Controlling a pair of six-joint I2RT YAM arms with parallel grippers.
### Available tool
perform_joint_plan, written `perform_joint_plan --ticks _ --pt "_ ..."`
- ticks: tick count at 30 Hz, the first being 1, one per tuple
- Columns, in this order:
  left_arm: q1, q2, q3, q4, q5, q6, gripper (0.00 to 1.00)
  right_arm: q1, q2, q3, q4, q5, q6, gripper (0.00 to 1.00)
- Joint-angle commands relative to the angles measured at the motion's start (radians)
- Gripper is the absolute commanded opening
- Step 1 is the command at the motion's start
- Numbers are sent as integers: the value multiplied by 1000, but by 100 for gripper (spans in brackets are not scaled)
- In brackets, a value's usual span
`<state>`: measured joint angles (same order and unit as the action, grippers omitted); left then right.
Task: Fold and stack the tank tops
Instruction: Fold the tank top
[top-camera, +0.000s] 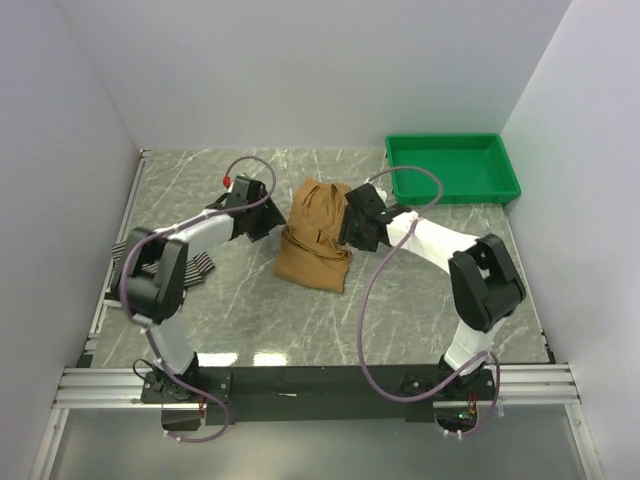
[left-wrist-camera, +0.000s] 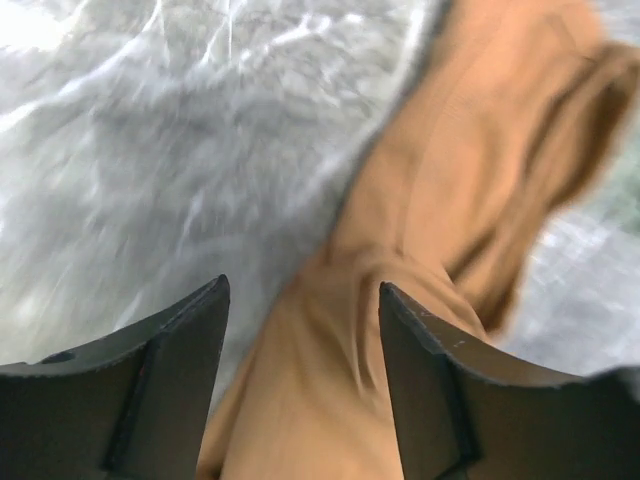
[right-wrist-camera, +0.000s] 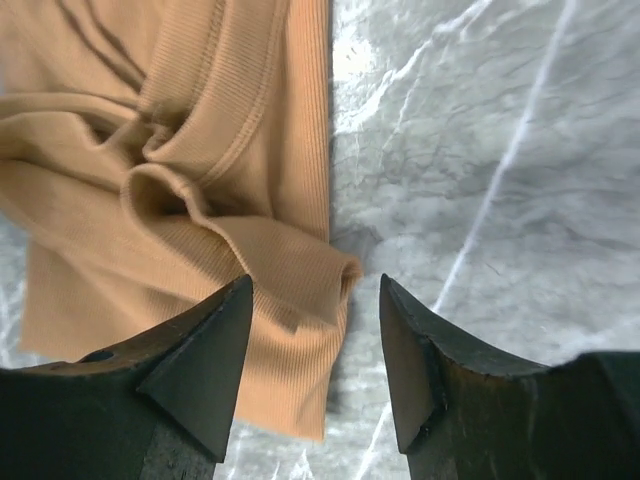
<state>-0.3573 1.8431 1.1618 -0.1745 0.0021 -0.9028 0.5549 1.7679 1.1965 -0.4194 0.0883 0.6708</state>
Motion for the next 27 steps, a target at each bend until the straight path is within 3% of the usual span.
perform_joint_plan --ticks 1,4,6,7,10,11,16,27 --pt "-5 -194 -59 33 -29 1 65 16 -126 5 -15 96 -4 60" --pt "-17 -283 -128 20 -36 -21 55 84 -208 -35 -18 148 10 59" --pt "-41 -304 -148 1 -28 -12 41 126 -214 -37 -18 169 24 52" --pt "-54 -303 -146 -12 -42 -5 28 161 -199 -31 -34 180 27 48" --pt "-92 -274 -155 -16 -19 12 12 195 -159 -5 -41 195 35 37" --pt "-97 -254 -154 -16 -10 13 2 206 -125 1 -44 188 36 32" --pt "-135 -118 -94 -3 48 44 1 221 -18 44 -41 177 30 25" --pt "-144 24 45 6 64 56 5 180 123 129 -50 189 4 24"
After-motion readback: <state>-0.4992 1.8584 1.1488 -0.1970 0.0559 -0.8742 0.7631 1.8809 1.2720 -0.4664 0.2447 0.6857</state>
